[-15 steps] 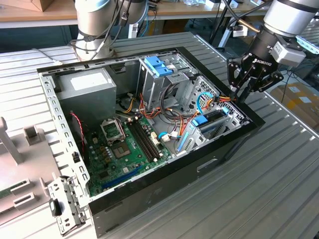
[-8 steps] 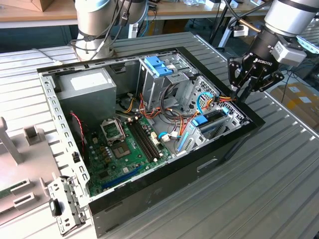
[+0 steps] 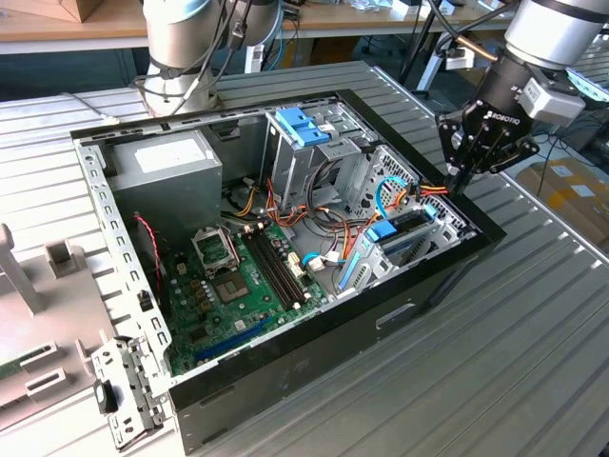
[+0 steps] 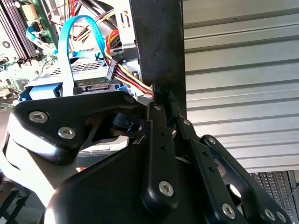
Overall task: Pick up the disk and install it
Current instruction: 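Insert the first disk wire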
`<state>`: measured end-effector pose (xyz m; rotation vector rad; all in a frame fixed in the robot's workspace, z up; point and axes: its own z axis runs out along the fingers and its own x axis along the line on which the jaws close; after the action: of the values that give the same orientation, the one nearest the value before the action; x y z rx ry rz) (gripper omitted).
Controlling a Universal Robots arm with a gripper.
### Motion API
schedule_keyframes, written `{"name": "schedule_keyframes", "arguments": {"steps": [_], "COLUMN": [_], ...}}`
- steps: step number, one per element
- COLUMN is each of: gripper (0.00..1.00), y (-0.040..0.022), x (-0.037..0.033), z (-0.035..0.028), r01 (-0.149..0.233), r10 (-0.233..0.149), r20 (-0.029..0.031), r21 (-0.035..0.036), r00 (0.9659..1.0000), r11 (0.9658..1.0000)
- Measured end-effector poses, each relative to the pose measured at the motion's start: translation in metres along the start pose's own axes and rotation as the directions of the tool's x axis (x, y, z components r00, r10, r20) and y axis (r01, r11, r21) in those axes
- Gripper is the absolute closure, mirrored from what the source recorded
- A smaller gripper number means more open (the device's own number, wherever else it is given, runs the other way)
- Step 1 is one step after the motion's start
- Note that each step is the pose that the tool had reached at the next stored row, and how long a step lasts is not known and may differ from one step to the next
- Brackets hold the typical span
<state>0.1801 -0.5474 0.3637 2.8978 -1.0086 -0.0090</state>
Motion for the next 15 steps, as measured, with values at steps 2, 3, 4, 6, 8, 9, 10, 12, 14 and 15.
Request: {"name": "schedule_keyframes", "arguments": {"steps": [2, 3, 4, 6, 8, 9, 10, 12, 14, 15], "gripper": [0.82, 0.82, 0.82, 0.82, 0.82, 0.82, 0.82, 0.82, 0.82, 0.83], "y": [-0.0001, -0.0001, -0.0002, -0.0002, -0.0001, 0.0001, 0.0005, 0.0014, 0.0025, 0.0034], "x": [-0.0001, -0.0001, -0.0001, -0.0002, -0.0002, -0.0001, -0.0004, -0.0016, -0.0041, -0.0068], "z": [0.0, 0.0, 0.0, -0.0001, -0.0014, -0.0039, -0.0062, -0.0078, -0.0084, -0.0088], "r01": [0.0, 0.0, 0.0, 0.0, 0.0, 0.0, 0.0, 0.0, 0.0, 0.0], "r10": [0.0, 0.0, 0.0, 0.0, 0.0, 0.0, 0.0, 0.0, 0.0, 0.0], "r20": [0.0001, 0.0001, 0.0001, 0.0001, 0.0006, 0.001, 0.0023, 0.0045, 0.0065, 0.008], "r21": [0.0001, 0.0001, 0.0001, 0.0001, 0.0007, 0.0012, 0.003, 0.0059, 0.0093, 0.012], "r00": [1.0, 1.0, 1.0, 1.0, 1.0, 1.0, 1.0, 1.0, 1.0, 1.0], "r11": [1.0, 1.0, 1.0, 1.0, 1.0, 1.0, 1.0, 1.0, 1.0, 0.9999]}}
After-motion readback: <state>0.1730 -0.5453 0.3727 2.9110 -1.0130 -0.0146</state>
